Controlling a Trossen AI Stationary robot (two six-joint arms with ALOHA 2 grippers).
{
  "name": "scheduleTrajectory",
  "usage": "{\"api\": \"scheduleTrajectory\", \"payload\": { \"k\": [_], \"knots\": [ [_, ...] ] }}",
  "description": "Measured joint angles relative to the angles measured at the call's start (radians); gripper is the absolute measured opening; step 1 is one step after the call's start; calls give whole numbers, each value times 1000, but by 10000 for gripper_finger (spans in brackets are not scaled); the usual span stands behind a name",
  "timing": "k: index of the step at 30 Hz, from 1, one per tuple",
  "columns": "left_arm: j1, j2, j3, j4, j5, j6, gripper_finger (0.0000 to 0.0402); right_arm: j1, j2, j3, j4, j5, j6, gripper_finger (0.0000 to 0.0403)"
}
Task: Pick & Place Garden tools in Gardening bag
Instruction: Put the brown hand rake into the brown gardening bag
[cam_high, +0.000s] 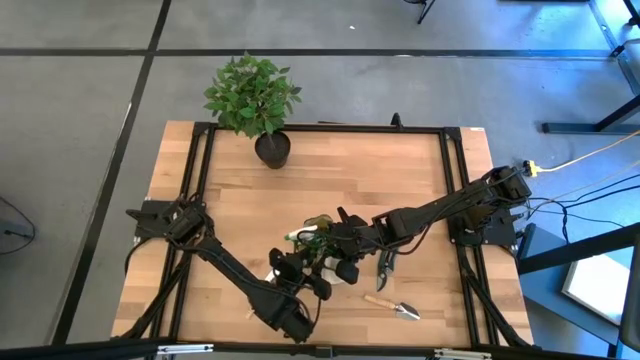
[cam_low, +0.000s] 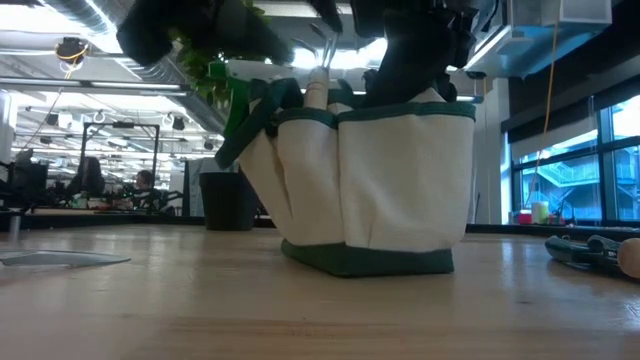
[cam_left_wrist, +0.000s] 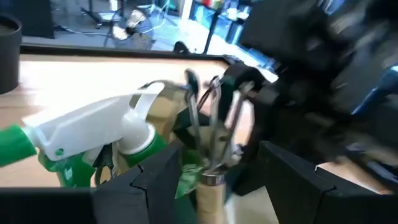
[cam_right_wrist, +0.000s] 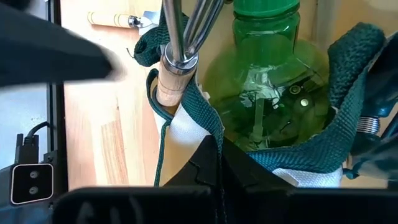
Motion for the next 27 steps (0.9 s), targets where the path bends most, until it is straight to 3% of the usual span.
{"api": "scheduleTrajectory", "payload": {
  "k": [10,15,20,27],
  "knots": [
    [-43,-95,4,-8,18,-11,210,0,0,0,-21,3,14,2],
    [-44,-140,6,11,130,9,210,0,0,0,-20,3,31,2],
    [-26,-140,6,66,168,116,210,0,0,0,-21,7,32,2],
    [42,-111,6,211,265,454,184,0,0,0,-45,10,22,2]
  ]
}}
